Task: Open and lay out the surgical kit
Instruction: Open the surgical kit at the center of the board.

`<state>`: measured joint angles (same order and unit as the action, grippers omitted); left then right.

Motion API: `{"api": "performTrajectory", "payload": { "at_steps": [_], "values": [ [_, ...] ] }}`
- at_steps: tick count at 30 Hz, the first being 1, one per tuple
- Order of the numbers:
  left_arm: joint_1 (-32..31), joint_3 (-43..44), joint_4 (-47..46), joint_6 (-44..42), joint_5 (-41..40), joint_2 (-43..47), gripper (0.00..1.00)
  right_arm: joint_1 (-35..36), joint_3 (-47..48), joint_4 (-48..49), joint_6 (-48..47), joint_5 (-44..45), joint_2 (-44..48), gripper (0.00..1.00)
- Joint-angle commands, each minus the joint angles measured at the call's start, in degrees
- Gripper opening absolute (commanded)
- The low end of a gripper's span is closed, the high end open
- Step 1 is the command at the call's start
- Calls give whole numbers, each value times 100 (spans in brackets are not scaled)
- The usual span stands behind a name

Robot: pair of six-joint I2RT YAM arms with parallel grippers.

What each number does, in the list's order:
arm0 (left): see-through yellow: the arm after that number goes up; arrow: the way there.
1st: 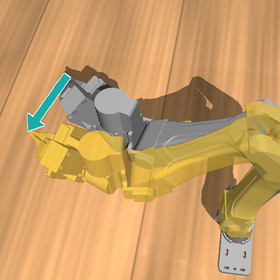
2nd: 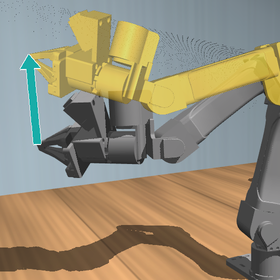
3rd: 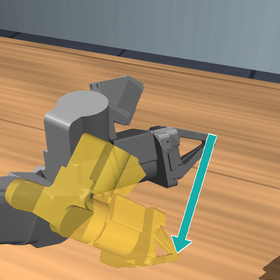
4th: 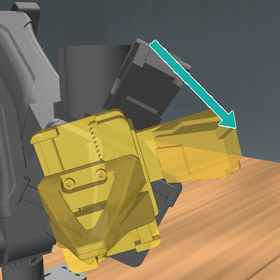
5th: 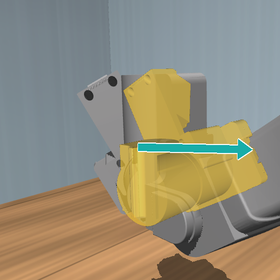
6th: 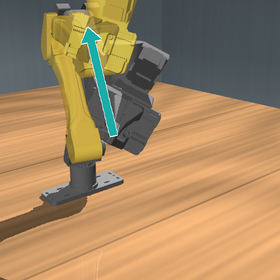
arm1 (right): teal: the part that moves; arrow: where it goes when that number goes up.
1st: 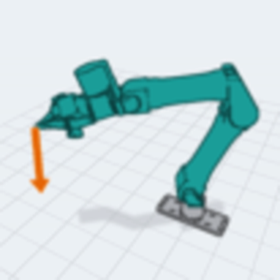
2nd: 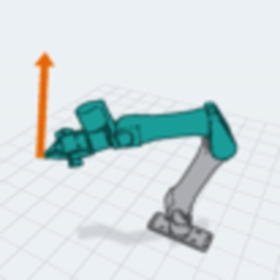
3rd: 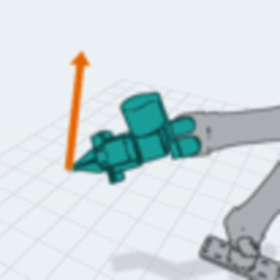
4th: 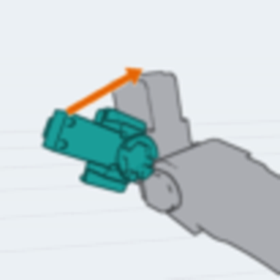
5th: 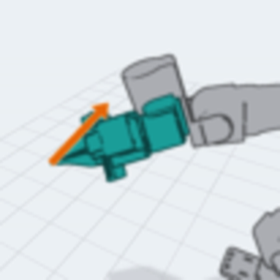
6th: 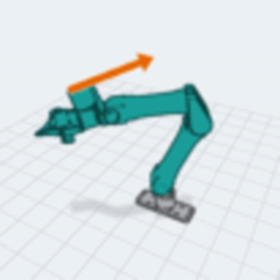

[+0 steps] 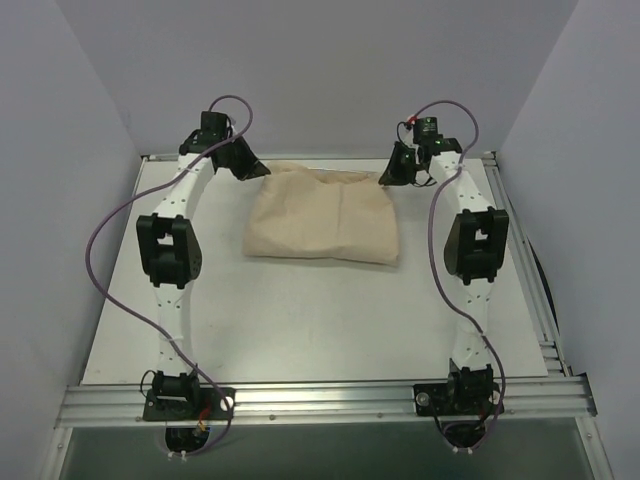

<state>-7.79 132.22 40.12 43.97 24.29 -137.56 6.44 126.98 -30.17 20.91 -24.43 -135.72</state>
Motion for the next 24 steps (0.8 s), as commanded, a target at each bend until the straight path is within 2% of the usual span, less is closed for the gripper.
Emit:
{"api": "performTrajectory", "payload": {
  "at_steps": [1,4,5,11,13,14,16,21,22,23,24],
  "values": [
    [-29,-512,250,-98,76,1265,2,59,-723,-85,203,-317,1257,0],
    [-38,-1486,382,-230,49,2099,2,156,-1533,-33,133,-396,2117,0],
    [-56,-1776,417,-300,23,2336,2,174,-2101,-15,124,-396,2337,0],
    [-100,-4509,594,-319,5,4340,2,419,-4134,-77,203,-519,4121,0],
    [-117,-5490,707,-275,5,5131,2,542,-5075,-50,308,-511,4833,0],
    [-135,-5775,804,-274,-47,5656,2,639,-5365,-76,344,-493,5053,0],
    [-135,-6503,1137,-274,-83,6168,2,709,-6130,-190,492,-502,5765,0],
    [-135,-7306,2234,-318,-337,7654,8,789,-7273,-926,581,-440,7293,0],
    [-135,-7403,2324,-284,-355,7830,16,789,-7519,-1051,564,-449,7471,4],
    [-135,-7595,2412,-275,-346,8154,25,798,-7608,-1287,555,-458,7751,23],
    [-126,-7667,2578,-283,-338,8270,30,798,-7687,-1411,572,-458,7858,32]
  ]
}}
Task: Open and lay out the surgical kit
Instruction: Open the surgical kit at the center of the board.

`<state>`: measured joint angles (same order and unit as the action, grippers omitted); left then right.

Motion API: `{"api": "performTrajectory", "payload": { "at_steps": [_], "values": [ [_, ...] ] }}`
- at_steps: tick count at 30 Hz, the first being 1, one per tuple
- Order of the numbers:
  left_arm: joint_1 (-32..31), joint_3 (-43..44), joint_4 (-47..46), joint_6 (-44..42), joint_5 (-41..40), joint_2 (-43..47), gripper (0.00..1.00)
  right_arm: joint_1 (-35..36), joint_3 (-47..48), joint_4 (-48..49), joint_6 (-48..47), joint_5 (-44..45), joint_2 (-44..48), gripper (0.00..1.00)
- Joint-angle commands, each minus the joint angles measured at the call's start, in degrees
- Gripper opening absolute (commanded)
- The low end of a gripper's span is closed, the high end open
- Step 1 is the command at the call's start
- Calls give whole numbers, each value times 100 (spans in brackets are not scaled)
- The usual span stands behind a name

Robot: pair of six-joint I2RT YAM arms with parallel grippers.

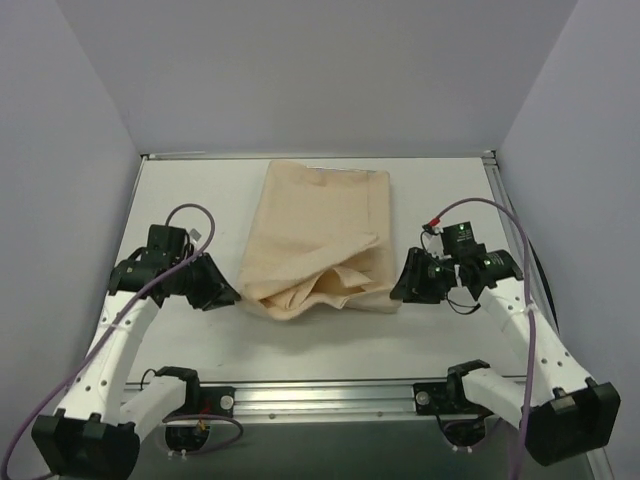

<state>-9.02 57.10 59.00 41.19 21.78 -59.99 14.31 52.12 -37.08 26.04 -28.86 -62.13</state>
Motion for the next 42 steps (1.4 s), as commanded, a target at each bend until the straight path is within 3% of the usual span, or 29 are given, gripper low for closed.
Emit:
{"api": "performTrajectory", "payload": {
  "at_steps": [1,3,5,6,11,17,18,20,22,24,28,32,42],
  "values": [
    [-4,-208,744,-49,-60,593,32,11,-237,-809,76,-14,604,40],
    [-4,-200,919,-163,10,655,41,11,-150,-924,182,38,807,57],
    [-12,2,1051,-400,-147,507,55,11,173,-880,200,222,712,67],
    [-12,272,1087,-479,-183,453,57,11,324,-854,173,336,615,68],
    [-12,1293,991,-1051,-841,-292,60,-7,1359,-196,59,732,-612,67],
    [-65,2155,34,-1684,-781,-1636,56,-59,2284,710,-161,847,-2124,62],
    [-91,2243,-63,-1737,-711,-1813,54,-77,2451,781,-178,899,-2285,59],
    [-144,2507,-126,-1939,-806,-2339,52,-147,2584,947,-170,979,-2723,46],
    [-153,2683,-126,-2000,-965,-2709,46,-252,2715,1097,-170,935,-2979,41],
    [-144,2903,-169,-1983,-1026,-3176,45,-288,2838,1255,-275,952,-3348,41],
    [-144,3201,-380,-1930,-1062,-3721,47,-314,3400,1151,-626,1232,-4104,50],
    [-127,3710,-478,-2053,-983,-4493,49,-314,4024,791,-899,1602,-4780,51],
    [-30,5196,-434,-2221,-869,-5848,52,-358,4412,667,-1057,1762,-5450,50]
  ]
}}
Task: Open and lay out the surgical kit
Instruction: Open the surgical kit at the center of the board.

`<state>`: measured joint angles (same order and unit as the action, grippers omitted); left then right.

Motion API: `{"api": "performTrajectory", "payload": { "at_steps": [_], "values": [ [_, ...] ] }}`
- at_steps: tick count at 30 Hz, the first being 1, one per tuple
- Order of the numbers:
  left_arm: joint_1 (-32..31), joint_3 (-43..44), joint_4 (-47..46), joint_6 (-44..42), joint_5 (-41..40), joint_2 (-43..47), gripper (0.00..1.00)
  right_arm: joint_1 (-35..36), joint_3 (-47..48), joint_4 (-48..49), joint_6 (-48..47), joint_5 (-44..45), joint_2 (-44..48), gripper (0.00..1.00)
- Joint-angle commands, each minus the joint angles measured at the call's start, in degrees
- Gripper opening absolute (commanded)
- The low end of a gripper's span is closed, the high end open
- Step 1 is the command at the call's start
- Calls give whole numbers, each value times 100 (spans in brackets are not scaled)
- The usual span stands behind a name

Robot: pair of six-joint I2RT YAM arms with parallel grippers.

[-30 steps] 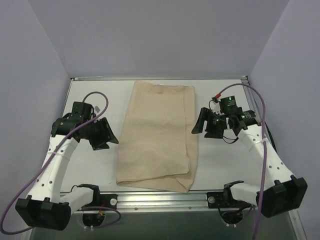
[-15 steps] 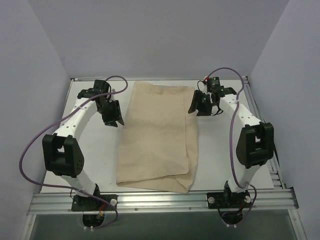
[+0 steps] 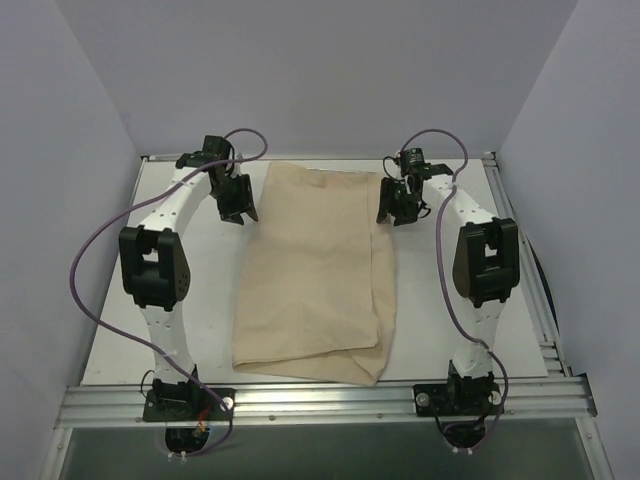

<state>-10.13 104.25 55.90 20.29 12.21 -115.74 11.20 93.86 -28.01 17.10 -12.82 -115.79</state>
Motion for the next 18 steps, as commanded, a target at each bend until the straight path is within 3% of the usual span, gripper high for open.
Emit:
{"api": "performTrajectory", "payload": {
  "at_steps": [1,5,7,11,15,18],
  "values": [
    [90,570,-106,-105,89,-360,52,-57,255,-240,-181,131,-137,48],
    [117,842,-211,9,299,-853,51,-74,378,-179,-190,-27,-461,39],
    [134,922,-246,62,387,-1080,46,-83,492,-170,-181,-37,-611,22],
    [187,1106,-439,185,563,-1363,36,-83,799,-187,-102,7,-840,4],
    [187,1483,-492,256,713,-1696,24,-83,1142,-196,-32,42,-1068,0],
    [187,1809,-440,317,722,-1978,23,-83,1432,-196,3,60,-1262,0]
  ]
}}
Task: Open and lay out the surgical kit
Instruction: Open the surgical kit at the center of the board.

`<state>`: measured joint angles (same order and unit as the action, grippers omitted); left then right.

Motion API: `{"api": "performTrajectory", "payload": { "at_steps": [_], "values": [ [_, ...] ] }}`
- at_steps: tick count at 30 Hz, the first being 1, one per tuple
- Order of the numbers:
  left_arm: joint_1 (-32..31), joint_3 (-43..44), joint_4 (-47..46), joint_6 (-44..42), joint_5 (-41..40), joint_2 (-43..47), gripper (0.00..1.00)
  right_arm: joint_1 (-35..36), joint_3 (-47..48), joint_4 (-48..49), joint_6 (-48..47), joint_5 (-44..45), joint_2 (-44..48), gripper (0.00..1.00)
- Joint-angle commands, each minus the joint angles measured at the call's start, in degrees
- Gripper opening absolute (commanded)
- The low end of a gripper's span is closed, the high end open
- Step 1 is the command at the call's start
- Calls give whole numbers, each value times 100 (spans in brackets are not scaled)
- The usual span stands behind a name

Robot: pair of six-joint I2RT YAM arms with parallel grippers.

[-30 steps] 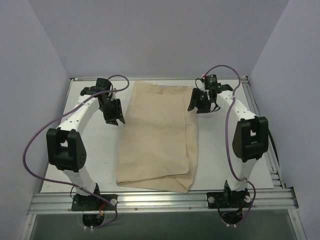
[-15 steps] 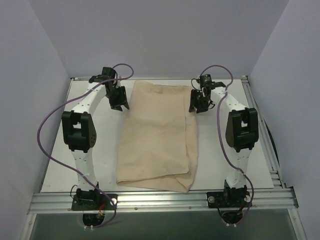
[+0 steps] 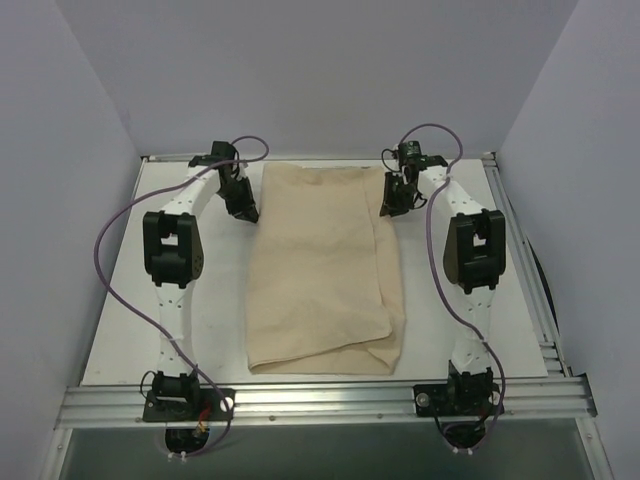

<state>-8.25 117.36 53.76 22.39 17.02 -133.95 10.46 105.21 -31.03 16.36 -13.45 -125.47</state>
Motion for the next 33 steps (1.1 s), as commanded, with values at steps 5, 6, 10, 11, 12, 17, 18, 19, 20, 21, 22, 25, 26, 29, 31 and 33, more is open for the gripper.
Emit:
{"api": "performTrajectory", "payload": {
  "at_steps": [5,6,10,11,12,17,18,19,20,21,22,25,26,29,31,33],
  "values": [
    [8,1823,11,213,302,-842,22,-35,764,97,227,106,-654,0],
    [8,2026,12,274,337,-939,21,-35,947,88,245,97,-698,0],
    [43,2281,-392,485,522,-1193,21,-105,1335,97,429,45,-979,0],
    [52,2430,-392,503,522,-1256,21,-140,1370,105,525,-34,-1023,0],
    [60,2493,-349,538,461,-1317,21,-167,1449,97,552,-139,-1067,0],
    [96,2503,257,538,-644,-985,38,-211,1573,176,474,-254,-1059,34],
    [96,2346,293,529,-925,-792,45,-254,1599,176,447,-254,-1032,49],
    [87,2213,250,512,-1163,-382,50,-281,1625,167,456,-246,-980,55],
    [61,2073,223,486,-1548,-151,53,-316,1730,150,447,-254,-936,59],
    [34,1828,197,433,-1691,86,55,-351,1801,45,447,-254,-909,64],
    [-9,1721,197,398,-1936,532,58,-404,1880,-52,447,-228,-813,67],
    [-290,1405,240,108,-2299,1306,61,-474,2021,-526,473,35,-419,71],
    [-396,1282,214,-6,-2264,1484,62,-483,1804,-640,491,192,-252,72],
    [-940,562,56,-244,-1870,2135,64,-475,804,-783,561,186,749,73],
    [-1353,-139,-180,-148,-1291,2583,65,-475,-672,-397,526,-332,1795,73],
    [-1617,-598,-374,53,-773,2977,65,-475,-1943,-133,474,-944,2759,73]
  ]
}}
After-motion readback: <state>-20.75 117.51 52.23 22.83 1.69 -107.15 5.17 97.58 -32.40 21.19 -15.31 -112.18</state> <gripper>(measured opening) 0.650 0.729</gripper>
